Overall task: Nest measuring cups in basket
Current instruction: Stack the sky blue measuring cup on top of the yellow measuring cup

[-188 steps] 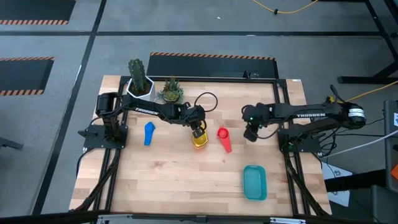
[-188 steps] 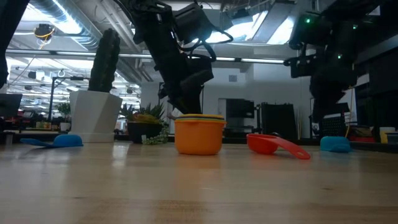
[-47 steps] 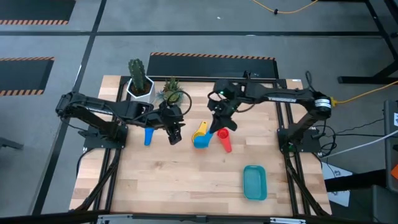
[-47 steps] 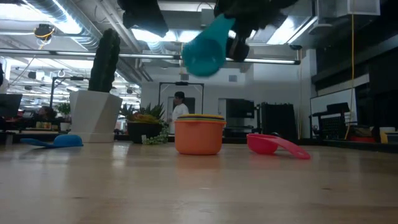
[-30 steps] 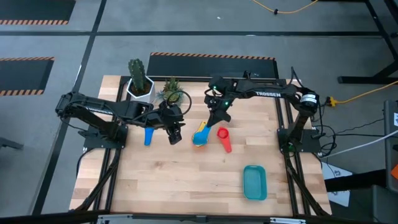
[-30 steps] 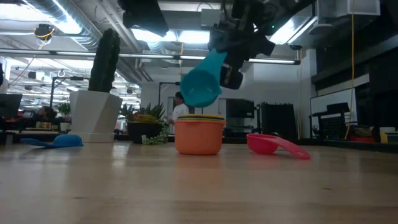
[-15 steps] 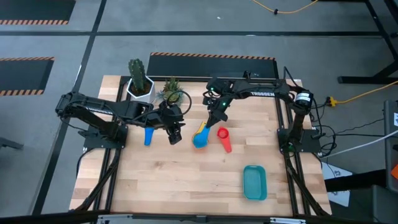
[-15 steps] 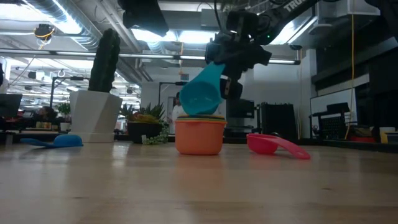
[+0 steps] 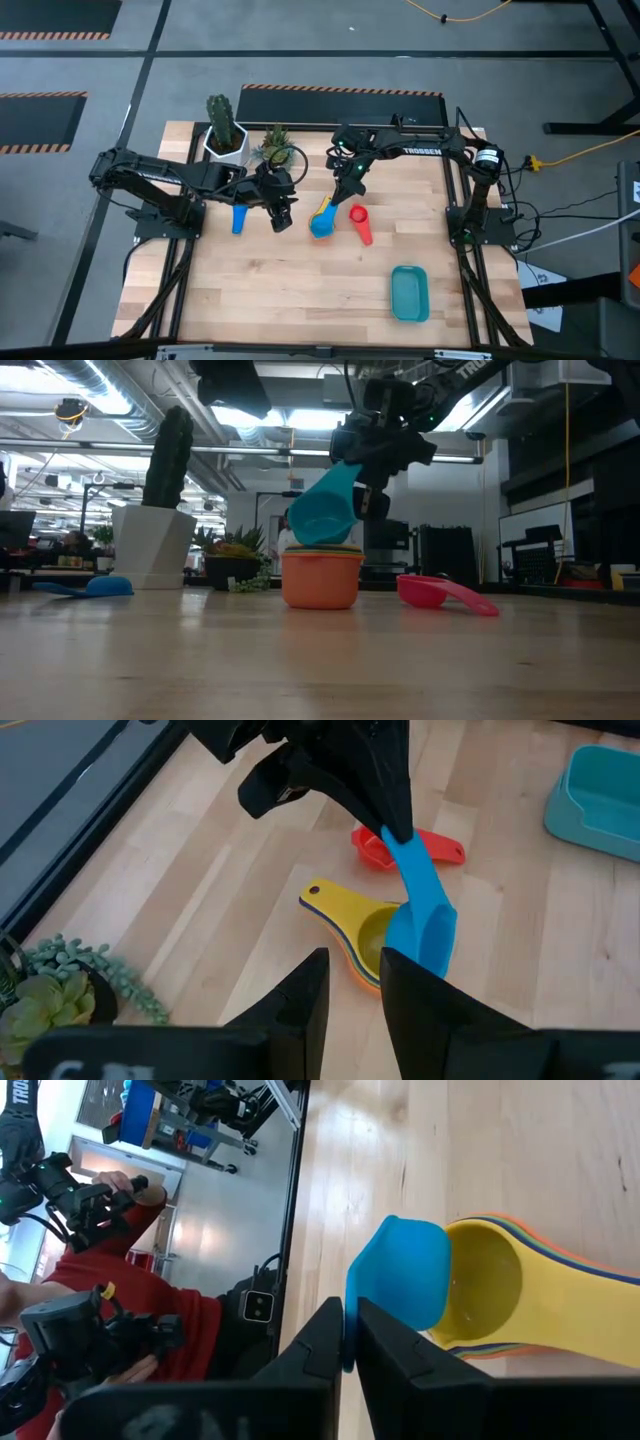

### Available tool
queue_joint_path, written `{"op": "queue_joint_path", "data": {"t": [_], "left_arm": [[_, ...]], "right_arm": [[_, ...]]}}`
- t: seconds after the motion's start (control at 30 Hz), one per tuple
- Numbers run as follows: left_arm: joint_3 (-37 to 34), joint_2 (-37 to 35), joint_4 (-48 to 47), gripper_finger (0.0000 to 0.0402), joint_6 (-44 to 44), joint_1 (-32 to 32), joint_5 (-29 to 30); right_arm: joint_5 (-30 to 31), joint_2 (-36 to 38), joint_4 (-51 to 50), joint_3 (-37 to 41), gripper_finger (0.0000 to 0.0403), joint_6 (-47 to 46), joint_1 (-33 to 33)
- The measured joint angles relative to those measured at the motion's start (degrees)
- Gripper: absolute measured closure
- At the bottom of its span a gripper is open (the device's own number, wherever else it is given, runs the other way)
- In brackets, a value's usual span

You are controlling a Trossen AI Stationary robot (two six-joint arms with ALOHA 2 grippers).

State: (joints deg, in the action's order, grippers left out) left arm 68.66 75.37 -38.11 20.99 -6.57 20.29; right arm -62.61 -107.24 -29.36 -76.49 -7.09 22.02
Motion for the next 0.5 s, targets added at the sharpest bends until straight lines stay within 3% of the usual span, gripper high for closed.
{"op": "queue_joint_path", "data": {"t": [0.5], "left_arm": [[0.00, 0.00, -0.02, 0.0317, -0.07, 0.00, 0.00]], "right_arm": [[2.68, -0.01, 0.00, 0.00, 0.0369, -1.55, 0.59]]}}
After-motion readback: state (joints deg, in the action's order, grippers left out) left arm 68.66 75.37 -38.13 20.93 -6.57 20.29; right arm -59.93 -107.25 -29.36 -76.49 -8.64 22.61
